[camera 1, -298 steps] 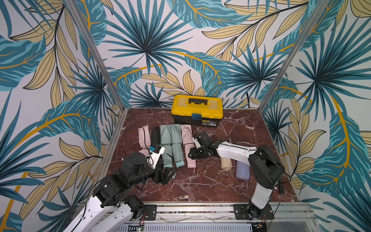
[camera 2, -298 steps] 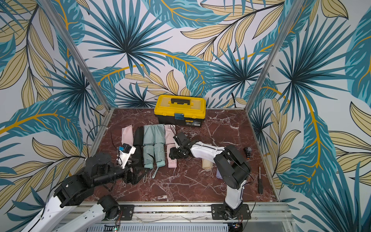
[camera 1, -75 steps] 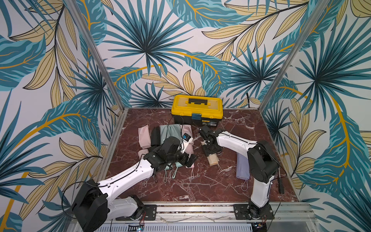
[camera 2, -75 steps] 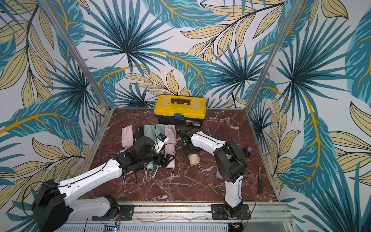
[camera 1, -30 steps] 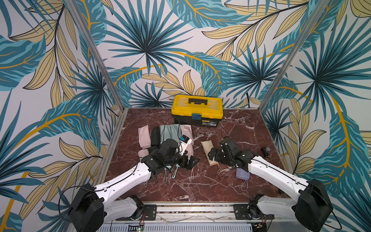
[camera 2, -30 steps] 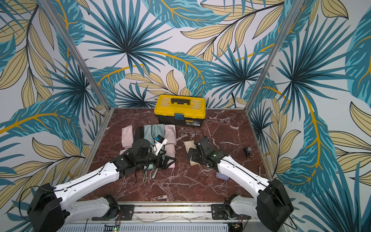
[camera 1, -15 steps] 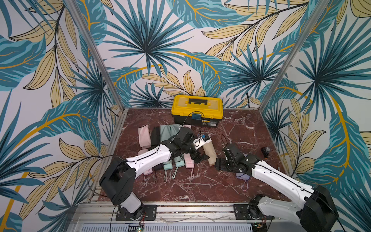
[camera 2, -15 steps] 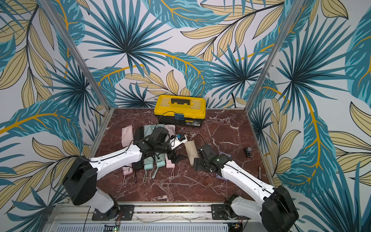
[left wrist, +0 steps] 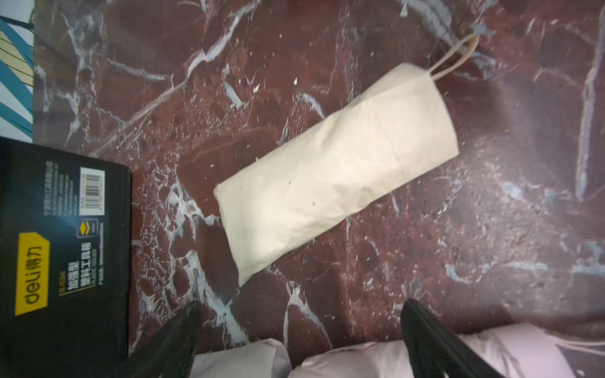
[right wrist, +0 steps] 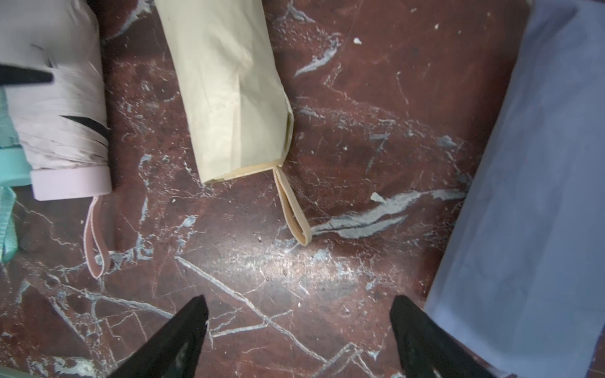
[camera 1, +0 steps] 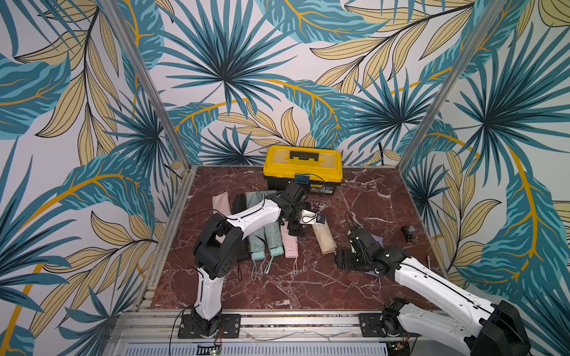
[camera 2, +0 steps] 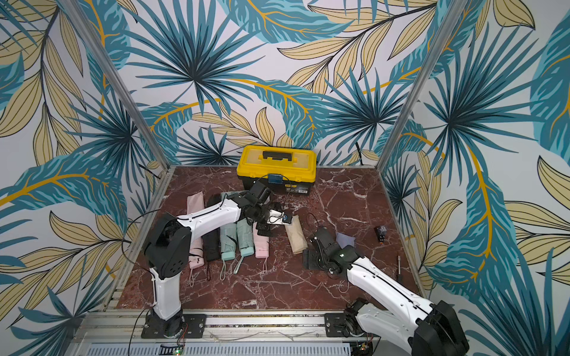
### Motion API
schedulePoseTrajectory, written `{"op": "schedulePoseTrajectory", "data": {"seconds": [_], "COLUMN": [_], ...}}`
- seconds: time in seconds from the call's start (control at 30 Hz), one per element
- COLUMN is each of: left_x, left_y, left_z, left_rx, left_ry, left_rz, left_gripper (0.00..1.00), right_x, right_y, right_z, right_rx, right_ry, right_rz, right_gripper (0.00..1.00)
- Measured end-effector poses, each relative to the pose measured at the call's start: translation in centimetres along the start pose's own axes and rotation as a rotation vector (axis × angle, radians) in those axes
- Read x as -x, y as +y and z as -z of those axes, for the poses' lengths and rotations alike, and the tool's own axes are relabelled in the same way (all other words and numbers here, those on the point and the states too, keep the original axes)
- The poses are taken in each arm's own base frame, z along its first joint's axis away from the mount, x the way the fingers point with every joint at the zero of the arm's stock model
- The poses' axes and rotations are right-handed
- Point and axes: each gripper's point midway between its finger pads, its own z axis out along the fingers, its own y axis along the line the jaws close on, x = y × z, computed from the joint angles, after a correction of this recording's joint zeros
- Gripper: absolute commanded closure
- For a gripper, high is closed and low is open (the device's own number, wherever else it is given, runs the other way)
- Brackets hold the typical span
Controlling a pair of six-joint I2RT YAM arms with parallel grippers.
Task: Take umbrellas out of sleeves
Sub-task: Take out the umbrella from the umbrella sleeve.
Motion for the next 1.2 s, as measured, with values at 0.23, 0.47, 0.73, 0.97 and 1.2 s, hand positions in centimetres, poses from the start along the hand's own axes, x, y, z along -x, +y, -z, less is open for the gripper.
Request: {"op": "schedulePoseTrajectory", "data": {"seconds": [0.23, 0.47, 0.73, 0.97, 1.2], "left_x": [-0.8, -2.4, -2.5, -2.4, -2.9], "left_y": [2.6, 1.3, 3.1, 4.0, 3.6], "left_z": [-0.6, -1.9, -3.3, -5.1, -5.8], "left_rx": [-0.022, -0.090, -0.061, -0.040, -0.049], "left_ry": [0.035, 0.090, 0.138, 0.176, 0.206], "left_rz": [0.016, 0.043, 0.058, 0.057, 0.046], "left_gripper": [0.27, 0.25, 0.27, 0.40, 0.49], "right_x": [-0.2, 0.0, 0.5, 0.5, -0.3], "right_y": [0.2, 1.0, 1.7, 1.8, 1.5], "right_z": [-0.6, -2.1, -2.2, -2.2, -2.7], "right_rx": [0.007, 0.007, 0.037, 0.044, 0.038], "right_ry": [0.010, 0.050, 0.038, 0.040, 0.057], "right_rz": [0.012, -0.001, -0.041, -0.056, -0.072], "right_gripper": [0.19, 0.19, 0.21, 0.21, 0.21]}}
